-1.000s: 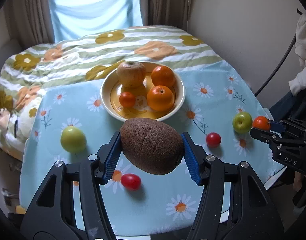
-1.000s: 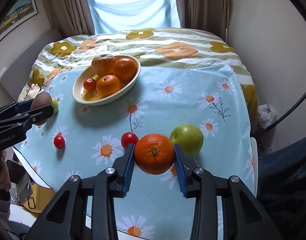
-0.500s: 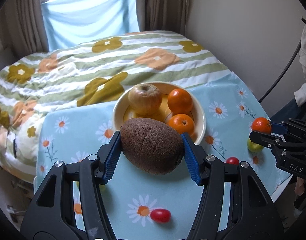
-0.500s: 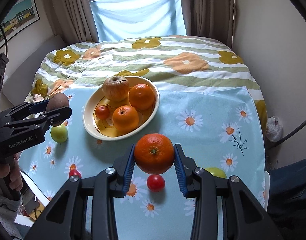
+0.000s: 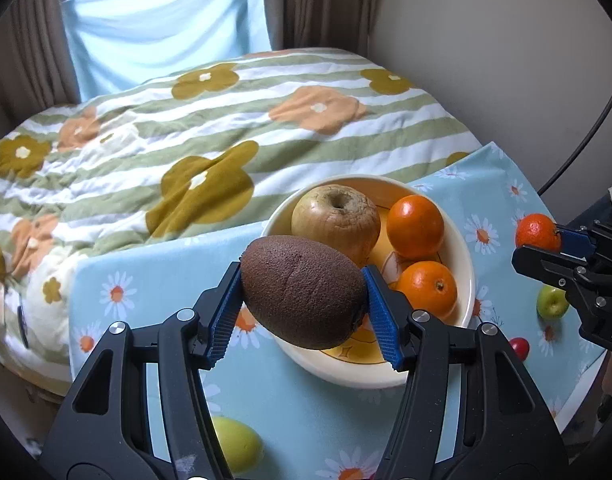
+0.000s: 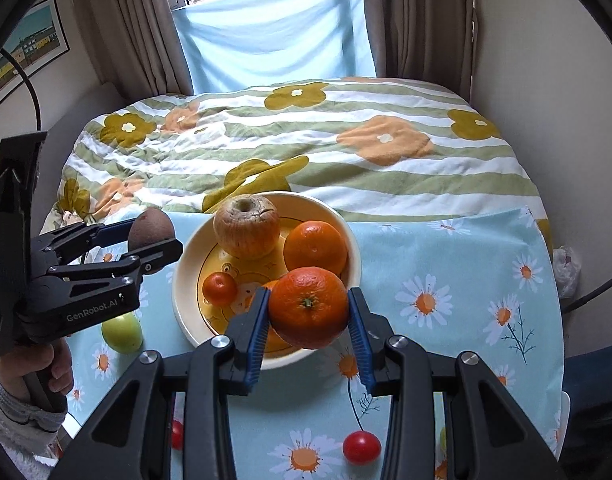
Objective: Organize fruits
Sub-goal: 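Carry the kiwi into the bowl and open the left tool, then lower the orange into the bowl and open the right tool, then withdraw both tools from the bowl toward the green apple and tomato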
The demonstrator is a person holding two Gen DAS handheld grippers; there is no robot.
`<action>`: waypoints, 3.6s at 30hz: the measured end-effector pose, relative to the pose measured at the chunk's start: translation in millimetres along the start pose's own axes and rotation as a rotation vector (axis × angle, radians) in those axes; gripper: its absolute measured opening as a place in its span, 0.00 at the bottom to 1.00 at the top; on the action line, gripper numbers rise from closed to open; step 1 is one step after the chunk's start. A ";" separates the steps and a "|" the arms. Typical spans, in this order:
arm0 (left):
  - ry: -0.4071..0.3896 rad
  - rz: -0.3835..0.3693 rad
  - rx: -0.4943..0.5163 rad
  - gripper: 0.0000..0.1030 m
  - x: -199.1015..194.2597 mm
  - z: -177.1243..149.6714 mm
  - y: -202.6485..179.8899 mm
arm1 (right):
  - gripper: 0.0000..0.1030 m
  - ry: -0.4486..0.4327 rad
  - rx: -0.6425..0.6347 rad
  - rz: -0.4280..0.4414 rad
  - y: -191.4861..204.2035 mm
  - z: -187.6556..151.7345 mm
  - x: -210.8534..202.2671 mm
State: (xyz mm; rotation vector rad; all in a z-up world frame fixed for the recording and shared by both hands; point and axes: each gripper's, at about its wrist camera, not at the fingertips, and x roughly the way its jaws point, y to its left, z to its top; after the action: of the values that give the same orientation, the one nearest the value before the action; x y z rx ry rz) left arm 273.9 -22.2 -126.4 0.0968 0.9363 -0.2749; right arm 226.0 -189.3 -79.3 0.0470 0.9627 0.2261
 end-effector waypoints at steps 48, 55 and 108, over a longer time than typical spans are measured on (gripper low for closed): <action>-0.011 0.079 -0.119 1.00 -43.6 -32.1 76.8 | 0.34 0.138 -0.155 0.093 54.8 30.7 92.5; -0.014 0.090 -0.147 1.00 -47.5 -38.1 83.4 | 0.34 0.154 -0.188 0.076 64.2 24.6 97.9; -0.152 0.272 -0.232 1.00 -153.7 -121.8 -15.0 | 1.00 -0.042 -0.144 0.021 -30.2 -73.4 -81.3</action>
State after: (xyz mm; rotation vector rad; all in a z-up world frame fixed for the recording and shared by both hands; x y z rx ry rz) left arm 88.4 17.2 -74.1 -0.0113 0.7876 0.0780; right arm 126.5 -240.4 -59.8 -0.0707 0.9020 0.3119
